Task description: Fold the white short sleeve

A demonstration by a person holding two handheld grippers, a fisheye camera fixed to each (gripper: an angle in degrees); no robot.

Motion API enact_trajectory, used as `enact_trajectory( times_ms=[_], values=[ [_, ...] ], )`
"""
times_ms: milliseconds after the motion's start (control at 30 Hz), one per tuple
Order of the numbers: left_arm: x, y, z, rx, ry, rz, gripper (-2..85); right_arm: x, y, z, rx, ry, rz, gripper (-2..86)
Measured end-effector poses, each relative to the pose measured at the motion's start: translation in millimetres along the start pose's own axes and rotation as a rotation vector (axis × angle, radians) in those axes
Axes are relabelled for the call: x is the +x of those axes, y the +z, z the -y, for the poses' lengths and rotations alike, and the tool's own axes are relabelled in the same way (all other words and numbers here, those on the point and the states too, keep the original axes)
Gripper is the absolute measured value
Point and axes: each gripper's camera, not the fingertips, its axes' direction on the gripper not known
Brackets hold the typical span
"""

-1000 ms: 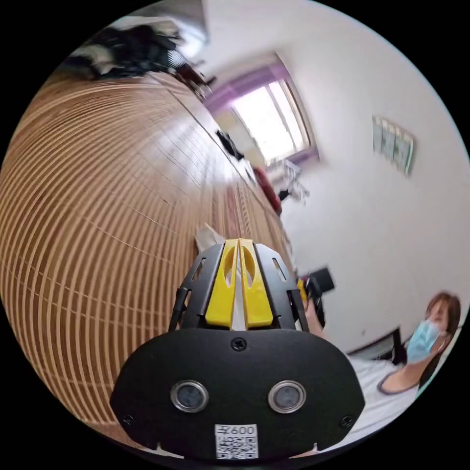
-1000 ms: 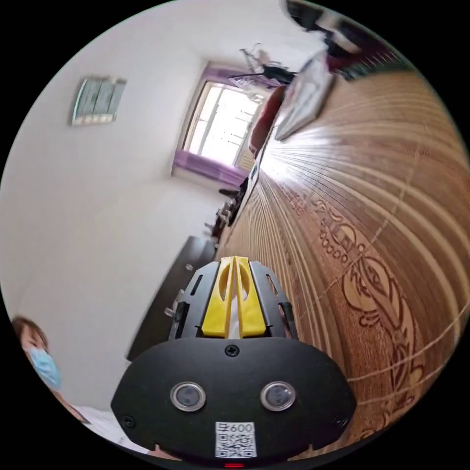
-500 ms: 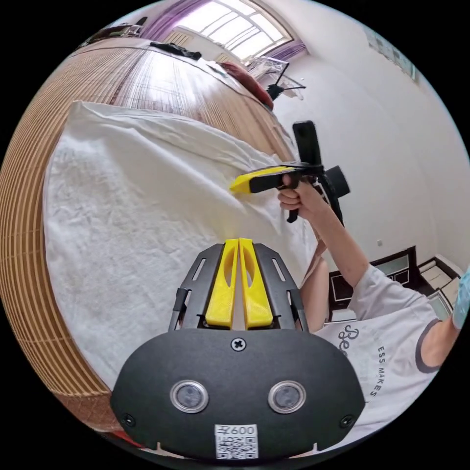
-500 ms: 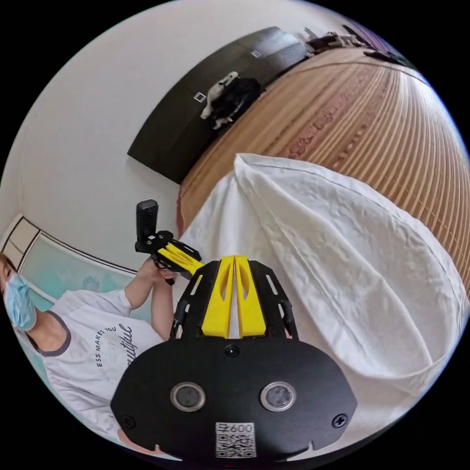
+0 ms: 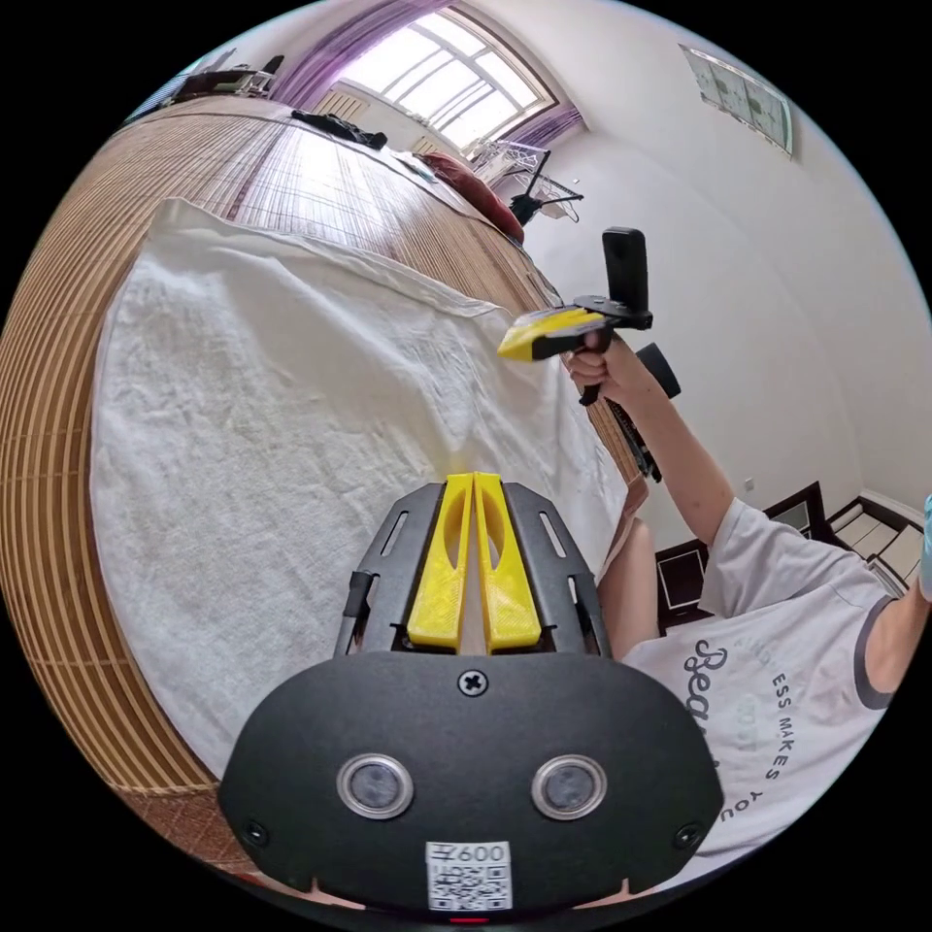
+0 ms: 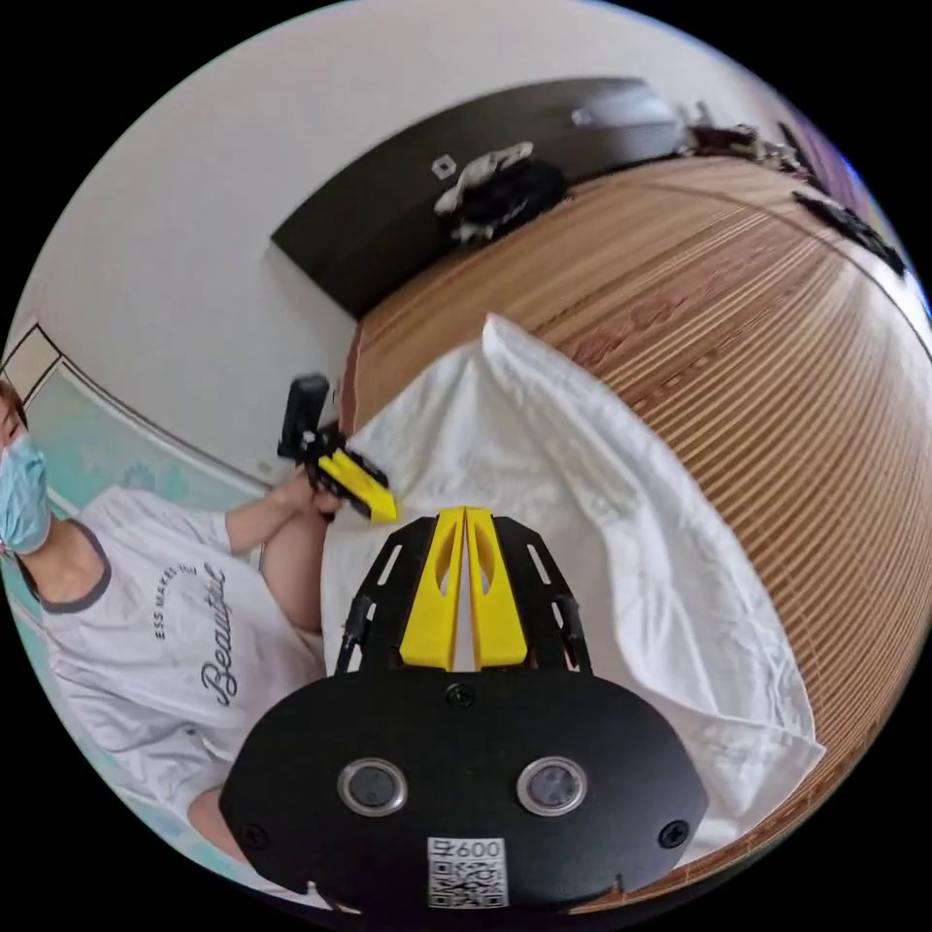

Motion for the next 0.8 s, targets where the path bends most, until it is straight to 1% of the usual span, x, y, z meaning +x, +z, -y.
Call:
enact_trajectory(
  times_ms=[67,100,133,167,200,233,267,300,333,367,400,433,467,500,533,600,700,733,767,800],
  values=[
    [-0.2,6.5,-7.0,0.003,0.009,0.014,0.1,16.0,-5.8,0.6,0.040,0.047,0.073,-0.8],
    [-0.6,8.0,-8.9,0.005,0.011,0.015,0.1,36.9,-24.9,-5.4,0.131,0.194,-0.035,-0.8],
    [-1.6,11.2,-12.6,0.007,0.014,0.017,0.1,50.0,-54.5,-22.9,0.281,0.340,-0.228,-0.8],
    [-3.1,14.4,-15.8,0.007,0.013,0.016,0.1,54.2,-69.5,-34.7,0.349,0.423,-0.329,-0.7],
    [-4.1,15.9,-17.2,0.006,0.012,0.014,0.1,55.8,-96.2,-59.5,0.466,0.552,-0.463,-0.7],
    [-6.1,19.1,-20.2,0.005,0.006,0.009,0.2,48.4,-116.3,-79.7,0.556,0.546,-0.485,-0.6],
    [-6.8,21.9,-23.0,0.003,0.001,0.008,0.3,43.8,-124.4,-87.9,0.581,0.507,-0.463,-0.4],
    [-6.2,23.0,-23.8,-0.003,0.002,0.008,0.4,37.3,-136.7,-100.6,0.574,0.427,-0.395,-0.2],
    [-1.5,26.2,-22.1,-0.049,0.037,-0.003,0.5,34.7,-144.8,-110.4,0.513,0.391,-0.355,0.4],
    [7.9,30.6,-16.6,-0.143,0.110,0.001,0.8,33.4,-147.2,-115.3,0.481,0.379,-0.355,0.8],
    [18.7,28.2,-10.3,-0.188,0.170,0.082,1.3,31.6,-148.0,-124.1,0.403,0.373,-0.386,3.3],
    [24.1,24.3,-6.6,-0.188,0.208,0.128,1.7,28.7,-144.4,-130.7,0.302,0.345,-0.447,5.3],
    [31.7,14.0,3.2,-0.167,0.279,0.220,2.4,27.6,-142.0,-133.8,0.255,0.338,-0.489,5.9],
    [32.2,8.3,9.8,-0.151,0.296,0.263,2.7,27.8,-137.9,-140.3,0.199,0.348,-0.565,6.9],
    [25.4,-2.8,26.0,-0.119,0.290,0.342,3.4,33.3,-136.1,-146.9,0.174,0.396,-0.604,7.7],
    [-11.6,-23.0,62.7,-0.053,0.196,0.440,3.6,42.5,-133.7,-156.0,0.164,0.428,-0.578,7.8],
    [-59.3,-33.0,91.5,-0.003,0.074,0.480,2.7,63.7,-126.0,-176.4,0.158,0.544,-0.559,4.3],
    [-81.6,-31.1,100.9,0.007,0.028,0.503,2.3,63.5,-127.2,-186.7,0.205,0.538,-0.556,2.8],
    [-101.4,-21.3,108.1,-0.029,0.000,0.537,2.1,63.4,-127.5,-191.4,0.215,0.539,-0.560,2.2],
    [-119.5,-2.3,111.3,-0.122,-0.009,0.610,1.8,64.2,-128.3,-201.3,0.225,0.557,-0.582,1.0]
  ],
)
